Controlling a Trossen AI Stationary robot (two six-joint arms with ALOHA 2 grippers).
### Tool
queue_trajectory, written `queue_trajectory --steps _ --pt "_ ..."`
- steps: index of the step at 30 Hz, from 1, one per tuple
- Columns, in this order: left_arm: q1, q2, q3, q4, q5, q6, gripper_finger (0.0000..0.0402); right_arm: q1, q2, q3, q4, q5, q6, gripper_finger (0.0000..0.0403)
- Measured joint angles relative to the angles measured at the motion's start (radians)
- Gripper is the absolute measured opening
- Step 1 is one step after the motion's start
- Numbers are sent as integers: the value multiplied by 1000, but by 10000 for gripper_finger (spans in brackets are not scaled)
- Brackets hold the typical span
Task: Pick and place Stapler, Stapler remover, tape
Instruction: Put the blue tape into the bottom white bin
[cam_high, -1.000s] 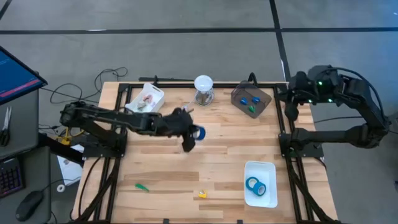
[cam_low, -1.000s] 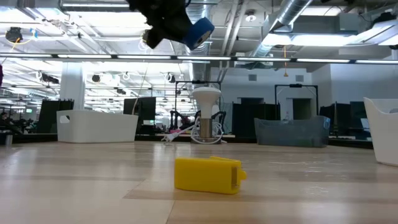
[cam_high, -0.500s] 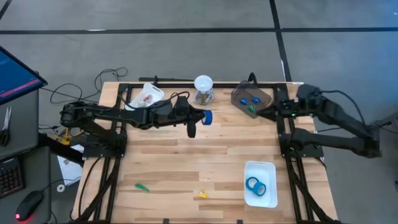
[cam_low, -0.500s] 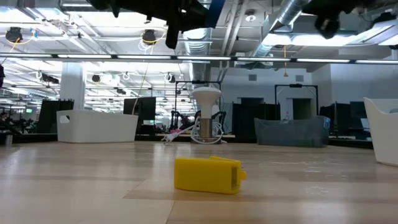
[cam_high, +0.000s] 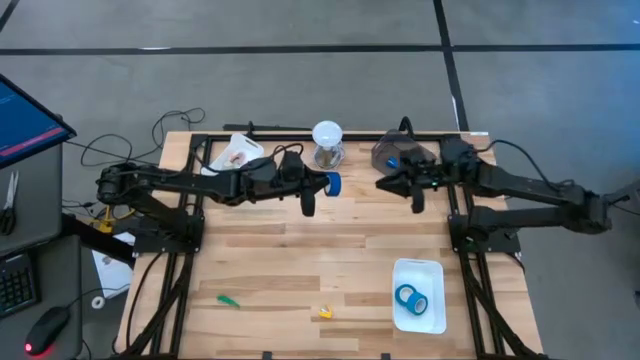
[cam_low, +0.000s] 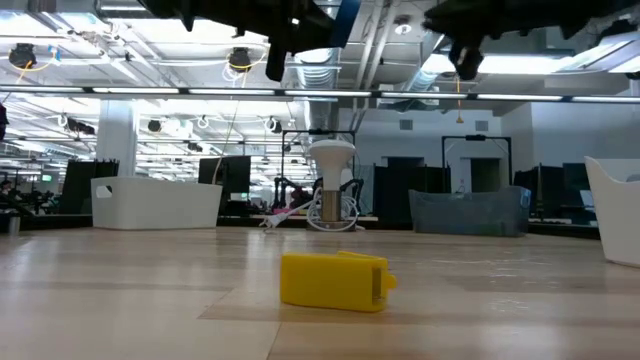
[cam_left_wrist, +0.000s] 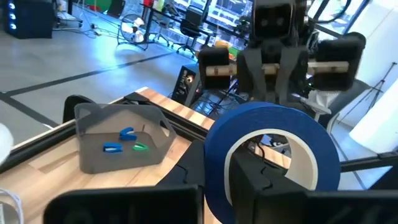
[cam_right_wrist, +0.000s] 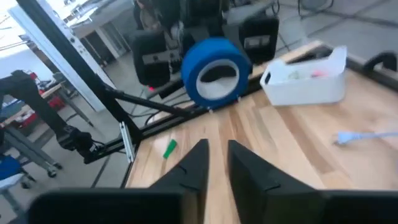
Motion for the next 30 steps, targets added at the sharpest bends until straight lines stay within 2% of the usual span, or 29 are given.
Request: queue_trajectory --steps 9,14,23,30 --pt "11 0 0 -1 -3 -14 21 24 173 0 328 0 105 154" --pt "15 0 0 -3 -2 -18 21 33 243 0 404 -39 141 199" --pt "28 0 -1 -24 -3 -26 21 74 379 0 668 -110 265 208" --pt "30 0 -1 -30 -2 -26 21 72 430 1 679 -102 277 208"
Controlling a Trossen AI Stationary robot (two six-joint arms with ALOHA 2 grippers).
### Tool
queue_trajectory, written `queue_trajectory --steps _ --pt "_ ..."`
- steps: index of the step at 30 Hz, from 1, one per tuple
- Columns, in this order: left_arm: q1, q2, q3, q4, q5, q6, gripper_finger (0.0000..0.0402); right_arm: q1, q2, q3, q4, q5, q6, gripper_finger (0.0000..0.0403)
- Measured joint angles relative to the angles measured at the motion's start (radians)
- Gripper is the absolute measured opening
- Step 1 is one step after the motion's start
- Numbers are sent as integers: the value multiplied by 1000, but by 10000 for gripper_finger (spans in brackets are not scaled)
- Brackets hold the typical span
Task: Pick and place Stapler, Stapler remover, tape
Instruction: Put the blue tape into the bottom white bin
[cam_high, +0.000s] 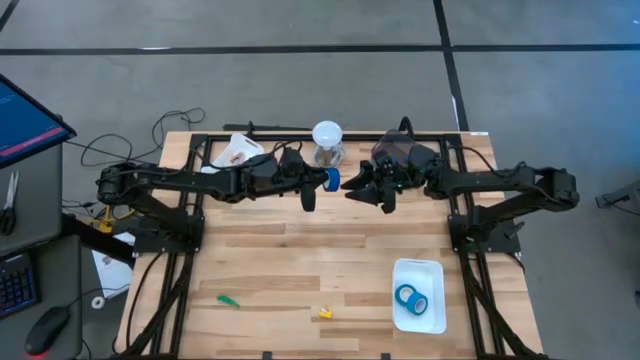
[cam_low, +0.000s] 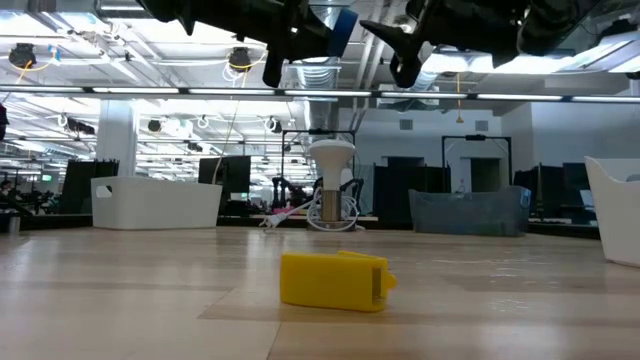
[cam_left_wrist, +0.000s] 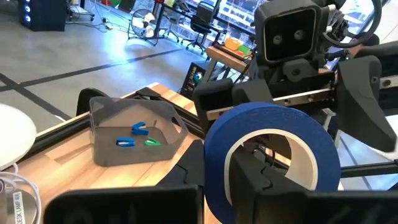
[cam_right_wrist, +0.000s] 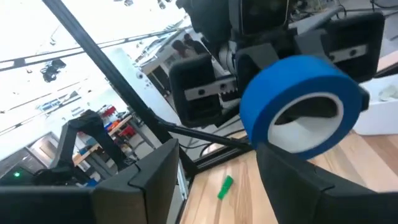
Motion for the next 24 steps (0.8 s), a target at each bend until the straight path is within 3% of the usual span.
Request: queue_trajectory --steps 24 --pt "3 -3 -3 -17 -20 -19 20 -50 81 93 -37 15 -43 196"
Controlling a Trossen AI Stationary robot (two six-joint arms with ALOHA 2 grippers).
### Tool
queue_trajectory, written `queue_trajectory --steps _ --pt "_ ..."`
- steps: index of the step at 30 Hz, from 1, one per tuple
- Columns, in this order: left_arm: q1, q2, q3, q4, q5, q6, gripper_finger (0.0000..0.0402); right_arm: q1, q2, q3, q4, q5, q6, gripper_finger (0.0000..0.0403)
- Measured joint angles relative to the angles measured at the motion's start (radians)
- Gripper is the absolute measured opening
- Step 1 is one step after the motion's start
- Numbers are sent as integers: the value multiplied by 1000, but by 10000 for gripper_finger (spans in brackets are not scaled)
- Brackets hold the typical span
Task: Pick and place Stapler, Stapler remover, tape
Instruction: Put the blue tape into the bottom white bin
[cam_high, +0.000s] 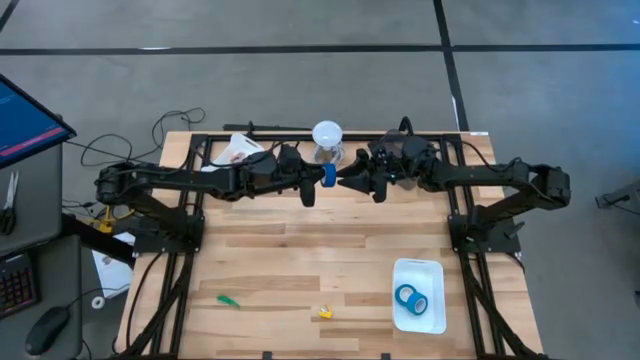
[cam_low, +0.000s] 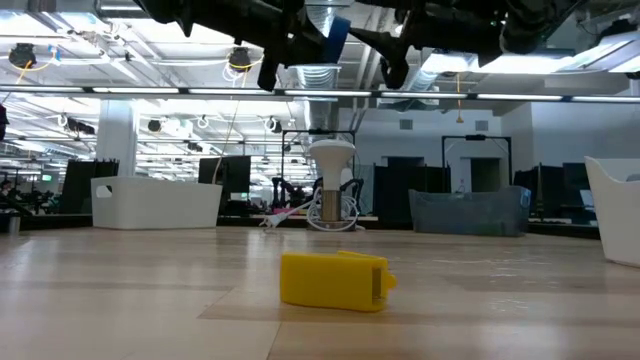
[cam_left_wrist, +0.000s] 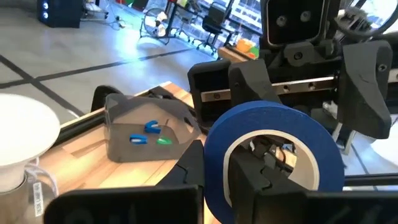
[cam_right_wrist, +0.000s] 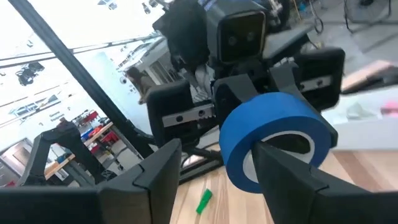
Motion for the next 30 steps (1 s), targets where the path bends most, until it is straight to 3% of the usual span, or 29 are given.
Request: queue_trajectory --steps 10,17,21,28,30 --pt "-4 8 -1 -2 43 4 20 -27 7 4 -92 -7 21 202" --pt "-3 5 0 3 36 2 20 -27 7 4 -65 -5 -4 194" --pt "-4 5 0 -8 34 1 20 -27 7 3 -63 -8 -29 153" --pt "-3 4 0 -22 23 13 19 -27 5 2 -64 -18 -47 32" --pt "-2 4 0 -23 23 14 20 -27 5 1 -64 -20 -61 15"
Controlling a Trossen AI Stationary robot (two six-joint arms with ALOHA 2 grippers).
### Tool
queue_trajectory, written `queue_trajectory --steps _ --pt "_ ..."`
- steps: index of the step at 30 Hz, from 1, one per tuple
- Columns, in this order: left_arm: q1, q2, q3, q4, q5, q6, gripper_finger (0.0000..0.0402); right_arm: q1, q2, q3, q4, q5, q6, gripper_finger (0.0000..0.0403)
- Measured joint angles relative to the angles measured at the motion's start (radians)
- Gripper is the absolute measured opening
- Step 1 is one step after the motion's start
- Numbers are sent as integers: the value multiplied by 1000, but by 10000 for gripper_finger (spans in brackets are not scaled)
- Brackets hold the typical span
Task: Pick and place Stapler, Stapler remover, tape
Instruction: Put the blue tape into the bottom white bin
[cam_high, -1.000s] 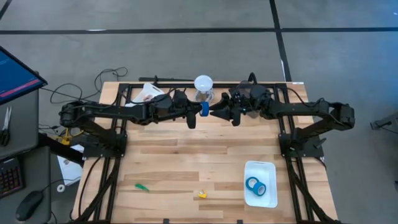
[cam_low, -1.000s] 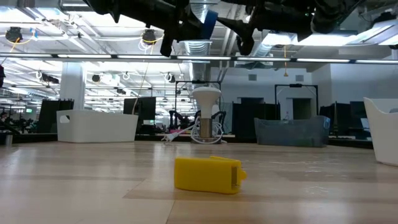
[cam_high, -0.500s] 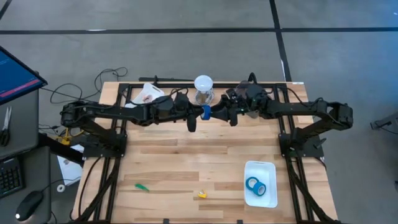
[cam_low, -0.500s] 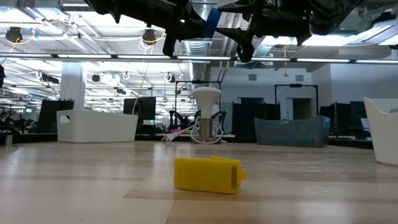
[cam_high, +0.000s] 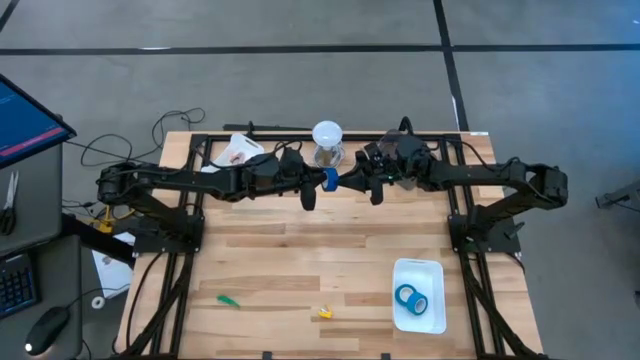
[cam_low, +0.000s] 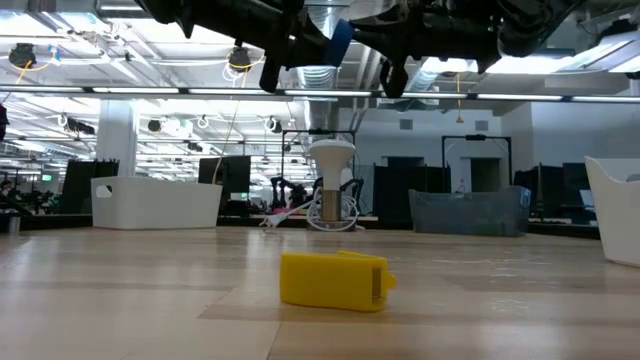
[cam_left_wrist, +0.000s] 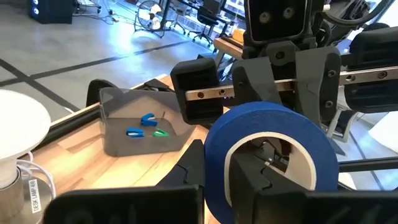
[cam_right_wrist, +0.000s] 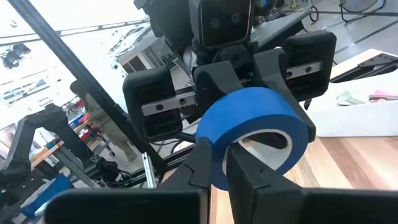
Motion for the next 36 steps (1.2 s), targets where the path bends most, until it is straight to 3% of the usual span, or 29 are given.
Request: queue_trajectory --steps 10,21,36 --pt "0 -2 0 -4 8 -12 51 0 0 0 0 0 -20 10" --pt "0 -2 3 -59 21 -44 131 -2 0 0 4 12 -28 9" --pt "0 -2 2 -91 10 -37 116 -40 0 -2 -31 -36 -48 9"
